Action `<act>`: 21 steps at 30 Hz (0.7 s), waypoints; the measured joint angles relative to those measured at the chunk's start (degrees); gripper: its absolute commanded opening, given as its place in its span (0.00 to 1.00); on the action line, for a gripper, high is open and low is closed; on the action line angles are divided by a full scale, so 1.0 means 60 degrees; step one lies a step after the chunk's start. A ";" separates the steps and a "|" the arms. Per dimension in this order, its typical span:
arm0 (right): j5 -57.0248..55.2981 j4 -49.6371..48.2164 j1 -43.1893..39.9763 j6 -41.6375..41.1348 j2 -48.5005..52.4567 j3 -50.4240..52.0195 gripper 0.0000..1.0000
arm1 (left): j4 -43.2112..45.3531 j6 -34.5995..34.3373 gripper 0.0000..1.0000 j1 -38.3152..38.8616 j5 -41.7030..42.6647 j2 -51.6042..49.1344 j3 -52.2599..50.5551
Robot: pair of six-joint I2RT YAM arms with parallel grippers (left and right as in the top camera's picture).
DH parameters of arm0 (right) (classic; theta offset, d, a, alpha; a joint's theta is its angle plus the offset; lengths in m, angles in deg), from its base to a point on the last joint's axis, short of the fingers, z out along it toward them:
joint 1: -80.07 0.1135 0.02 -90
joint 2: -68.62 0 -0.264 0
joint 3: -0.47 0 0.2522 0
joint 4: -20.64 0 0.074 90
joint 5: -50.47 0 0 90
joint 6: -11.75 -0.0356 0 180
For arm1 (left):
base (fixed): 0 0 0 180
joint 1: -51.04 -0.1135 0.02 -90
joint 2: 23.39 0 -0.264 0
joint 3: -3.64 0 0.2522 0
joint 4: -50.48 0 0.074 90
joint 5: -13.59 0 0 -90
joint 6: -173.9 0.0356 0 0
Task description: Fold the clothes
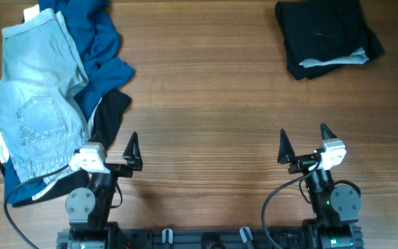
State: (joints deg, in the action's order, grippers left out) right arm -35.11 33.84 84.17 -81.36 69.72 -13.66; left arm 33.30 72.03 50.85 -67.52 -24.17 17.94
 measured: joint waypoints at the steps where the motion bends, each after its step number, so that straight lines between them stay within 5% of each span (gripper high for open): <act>1: 0.0000 -0.0007 0.0000 -0.0004 0.0000 0.0000 1.00 | 0.0000 0.0000 1.00 0.0000 0.0033 0.0000 0.0000; 11: 0.0124 -0.0087 0.0000 -0.0004 0.0055 -0.0310 1.00 | -0.0463 0.0000 1.00 0.0000 0.0175 -0.0007 0.0364; 21: 0.1082 0.0382 0.0000 0.0331 0.3694 -0.4328 1.00 | -0.3151 -0.0036 1.00 0.0004 -0.0157 -0.3089 0.4849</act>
State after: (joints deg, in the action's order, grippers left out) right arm -28.62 36.13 84.17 -79.37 91.88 -39.62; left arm 14.39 71.81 50.87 -68.46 -42.70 47.03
